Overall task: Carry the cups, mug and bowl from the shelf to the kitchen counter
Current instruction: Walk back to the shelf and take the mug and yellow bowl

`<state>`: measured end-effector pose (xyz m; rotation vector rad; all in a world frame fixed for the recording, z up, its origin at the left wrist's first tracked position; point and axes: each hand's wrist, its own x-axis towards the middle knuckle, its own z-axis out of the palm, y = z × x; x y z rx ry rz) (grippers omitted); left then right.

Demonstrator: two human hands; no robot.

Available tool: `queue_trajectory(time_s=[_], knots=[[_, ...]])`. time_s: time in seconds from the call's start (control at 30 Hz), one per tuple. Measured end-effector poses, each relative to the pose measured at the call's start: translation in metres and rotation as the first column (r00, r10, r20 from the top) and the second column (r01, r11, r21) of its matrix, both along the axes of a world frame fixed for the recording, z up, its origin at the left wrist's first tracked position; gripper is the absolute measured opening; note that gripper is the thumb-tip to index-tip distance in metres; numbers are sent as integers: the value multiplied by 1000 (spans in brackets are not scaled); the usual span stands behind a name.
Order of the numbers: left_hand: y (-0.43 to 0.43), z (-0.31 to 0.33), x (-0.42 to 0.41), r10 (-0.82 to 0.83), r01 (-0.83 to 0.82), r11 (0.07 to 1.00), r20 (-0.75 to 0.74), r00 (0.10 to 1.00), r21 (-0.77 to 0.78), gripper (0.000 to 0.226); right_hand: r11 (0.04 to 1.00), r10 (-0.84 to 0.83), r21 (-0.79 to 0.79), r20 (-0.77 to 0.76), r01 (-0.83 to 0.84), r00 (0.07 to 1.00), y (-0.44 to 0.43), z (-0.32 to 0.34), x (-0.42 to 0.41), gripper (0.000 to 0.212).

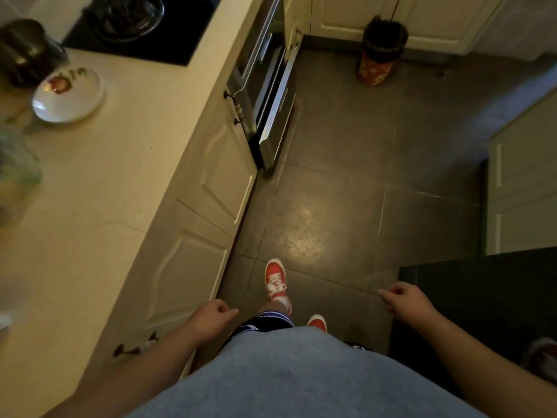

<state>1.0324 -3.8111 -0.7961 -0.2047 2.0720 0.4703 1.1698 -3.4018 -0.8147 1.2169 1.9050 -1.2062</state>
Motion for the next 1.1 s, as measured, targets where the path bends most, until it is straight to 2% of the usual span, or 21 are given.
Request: queue_trajectory(time_s=[0.2, 0.33, 0.5, 0.63, 0.9, 1.1], knots=[[46, -16, -86, -82, 82, 997, 48, 995, 5, 24, 999, -33, -34, -92, 30, 995, 59, -4, -104, 17], [93, -21, -172, -171, 172, 985, 51, 984, -13, 27, 996, -84, -47, -61, 81, 995, 97, 0, -148, 16], [183, -10, -277, -260, 259, 966, 32, 965, 22, 23, 970, -245, 5, -9, 245, 970, 141, 5, -159, 20], [276, -4, -343, -323, 324, 941, -29, 946, 95, 25, 913, -407, 3, 52, 407, 912, 176, 8, -144, 13], [485, -1, -397, -462, 464, 855, -68, 884, 231, 21, 839, -531, -6, 207, 544, 821, 272, -17, -138, 18], [577, 12, -422, -515, 512, 831, -46, 856, 216, 18, 865, -490, -19, 181, 502, 852, 377, -16, -184, 19]])
